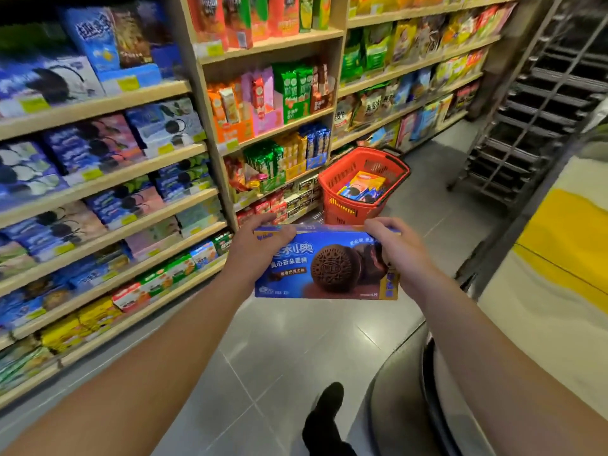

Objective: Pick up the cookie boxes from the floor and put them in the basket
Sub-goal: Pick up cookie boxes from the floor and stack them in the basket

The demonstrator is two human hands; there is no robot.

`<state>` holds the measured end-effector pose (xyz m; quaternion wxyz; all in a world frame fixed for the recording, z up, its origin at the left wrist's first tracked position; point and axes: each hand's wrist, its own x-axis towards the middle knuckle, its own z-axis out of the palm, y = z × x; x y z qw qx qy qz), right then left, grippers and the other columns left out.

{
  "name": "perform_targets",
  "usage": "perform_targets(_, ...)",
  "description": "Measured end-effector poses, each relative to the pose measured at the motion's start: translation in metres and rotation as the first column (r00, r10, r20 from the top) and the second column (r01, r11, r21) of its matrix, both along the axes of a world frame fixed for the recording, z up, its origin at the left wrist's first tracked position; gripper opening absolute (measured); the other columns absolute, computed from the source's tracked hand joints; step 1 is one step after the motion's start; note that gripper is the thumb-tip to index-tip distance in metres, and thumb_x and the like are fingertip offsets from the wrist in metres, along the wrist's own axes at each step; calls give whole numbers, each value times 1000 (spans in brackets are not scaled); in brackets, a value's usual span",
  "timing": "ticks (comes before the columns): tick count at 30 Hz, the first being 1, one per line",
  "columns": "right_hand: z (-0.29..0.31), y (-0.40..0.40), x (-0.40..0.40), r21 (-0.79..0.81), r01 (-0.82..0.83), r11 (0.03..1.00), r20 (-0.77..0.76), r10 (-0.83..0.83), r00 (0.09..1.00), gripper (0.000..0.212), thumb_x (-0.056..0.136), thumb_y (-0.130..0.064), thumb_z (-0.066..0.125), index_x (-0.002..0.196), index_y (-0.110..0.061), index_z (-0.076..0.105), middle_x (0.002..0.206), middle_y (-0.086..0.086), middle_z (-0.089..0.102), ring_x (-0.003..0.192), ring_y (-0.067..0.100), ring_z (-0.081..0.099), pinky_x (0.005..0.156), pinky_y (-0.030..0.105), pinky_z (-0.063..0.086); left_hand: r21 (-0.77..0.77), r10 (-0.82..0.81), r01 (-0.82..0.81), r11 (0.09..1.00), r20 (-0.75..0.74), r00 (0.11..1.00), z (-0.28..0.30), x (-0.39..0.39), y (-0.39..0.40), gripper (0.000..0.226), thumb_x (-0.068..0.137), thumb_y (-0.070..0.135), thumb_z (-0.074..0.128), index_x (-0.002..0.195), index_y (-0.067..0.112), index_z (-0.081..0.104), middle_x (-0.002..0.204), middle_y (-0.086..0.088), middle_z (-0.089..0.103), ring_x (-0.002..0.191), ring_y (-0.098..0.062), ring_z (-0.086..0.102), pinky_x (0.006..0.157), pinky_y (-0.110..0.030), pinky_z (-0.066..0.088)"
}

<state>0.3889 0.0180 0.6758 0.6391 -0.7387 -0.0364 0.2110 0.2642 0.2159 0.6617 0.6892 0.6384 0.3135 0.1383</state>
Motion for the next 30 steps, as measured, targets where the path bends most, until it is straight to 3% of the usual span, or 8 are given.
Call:
perform_targets(3,-19,22,68,-5,13,1000,-22,-13,1000,30,69,-45,76,91,-26,70,92,7,74,79,21,74,73,40,60,-8,-14,14,1000,-11,1000,-16,71,24,46,72,43,79,114,35,60,112,-6,67,79,-21,74,70,-44,61)
perform_targets(7,-32,44,153,5,9,1000,-61,-9,998,23,77,-36,76,94,-22,69,89,9,74,75,23,73,68,38,59,-4,-23,23,1000,-54,998,-29,160,49,55,67,47,82,116,34,60,107,-6,69,80,-23,74,74,-49,60)
perform_targets(12,-22,76,269,-12,-17,1000,-65,16,998,22,83,-28,72,99,-14,66,72,0,69,56,10,67,47,19,48,-29,1,-3,1000,-58,998,-30,275,75,48,74,40,79,117,29,60,103,-3,69,76,-20,74,67,-42,61)
perform_targets(18,-37,108,392,-64,34,997,-64,-39,997,25,75,-31,77,94,-16,70,94,6,72,78,16,69,73,35,56,-27,-16,14,1000,-74,997,-47,404,114,50,73,38,81,116,27,60,103,-7,72,77,-21,74,65,-39,60)
perform_targets(25,-83,155,528,-118,95,988,-126,-110,986,23,81,-26,73,98,-12,69,79,-2,72,66,10,69,67,29,55,-134,-94,81,988,-100,991,-100,553,163,46,76,31,80,116,24,59,100,-9,72,74,-20,74,57,-30,57)
perform_targets(30,-101,180,623,-193,136,972,-175,-170,970,22,80,-30,74,96,-15,69,87,0,74,72,10,70,71,31,56,-169,-164,138,976,-153,974,-119,655,197,44,76,31,80,115,24,60,97,-5,72,70,-13,73,56,-25,55)
